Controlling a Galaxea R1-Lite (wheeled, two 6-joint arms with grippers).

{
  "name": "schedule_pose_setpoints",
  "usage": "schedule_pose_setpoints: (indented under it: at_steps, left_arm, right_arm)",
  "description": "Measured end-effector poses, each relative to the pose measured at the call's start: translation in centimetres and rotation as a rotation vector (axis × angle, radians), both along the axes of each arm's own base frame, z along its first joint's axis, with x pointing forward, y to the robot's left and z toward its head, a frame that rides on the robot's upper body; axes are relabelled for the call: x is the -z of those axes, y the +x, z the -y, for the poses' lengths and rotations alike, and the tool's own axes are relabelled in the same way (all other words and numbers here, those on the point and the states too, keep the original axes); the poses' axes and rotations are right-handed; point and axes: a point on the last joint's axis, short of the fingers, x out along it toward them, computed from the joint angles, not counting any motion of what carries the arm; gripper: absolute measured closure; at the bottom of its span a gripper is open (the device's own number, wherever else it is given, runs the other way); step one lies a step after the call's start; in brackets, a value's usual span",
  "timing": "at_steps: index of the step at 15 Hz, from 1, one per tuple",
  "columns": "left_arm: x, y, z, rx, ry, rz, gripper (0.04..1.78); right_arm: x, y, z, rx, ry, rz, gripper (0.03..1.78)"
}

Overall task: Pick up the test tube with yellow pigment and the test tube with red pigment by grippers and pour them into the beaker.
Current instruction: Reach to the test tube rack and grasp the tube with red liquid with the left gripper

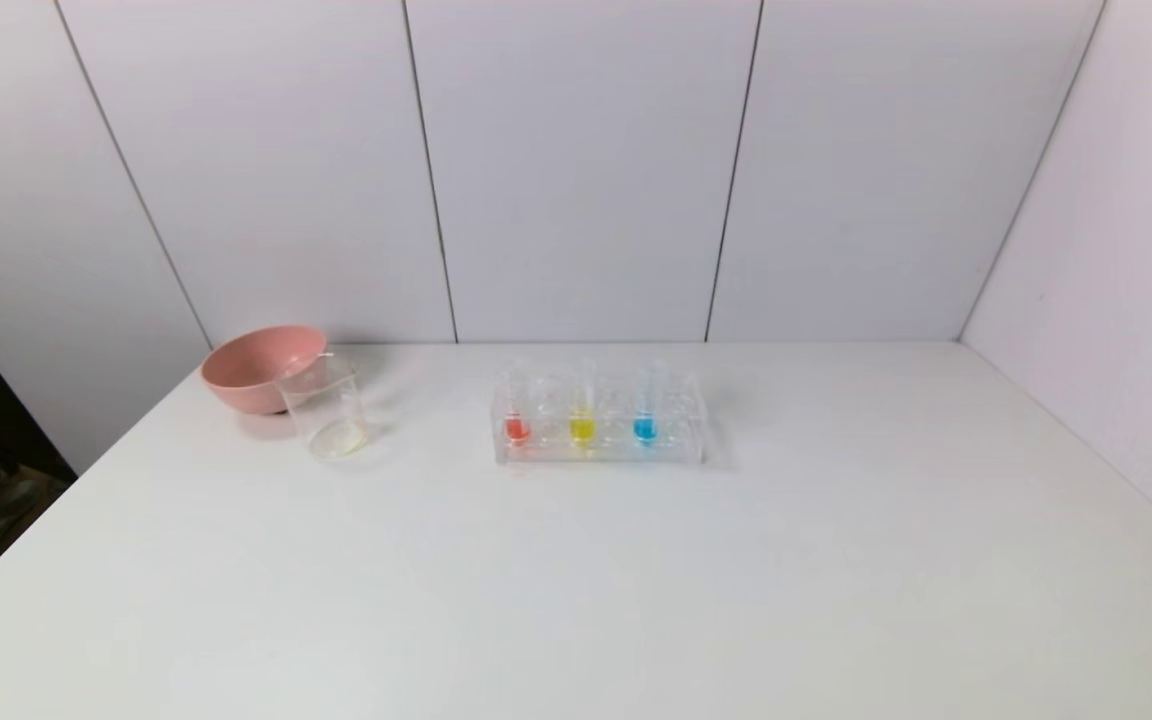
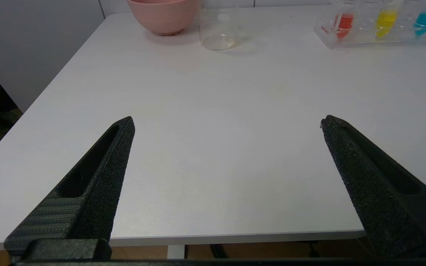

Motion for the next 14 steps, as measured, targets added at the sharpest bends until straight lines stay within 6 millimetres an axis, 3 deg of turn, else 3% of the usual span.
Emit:
schedule_pose_setpoints:
  at_steps: [14]
  left_arm:
    - [-0.03, 0.00, -0.07, -0.031, -0.019, 0.003, 0.06]
  right_arm:
    - [0.00, 0.00, 0.00, 0.000, 0.000, 0.000, 0.10]
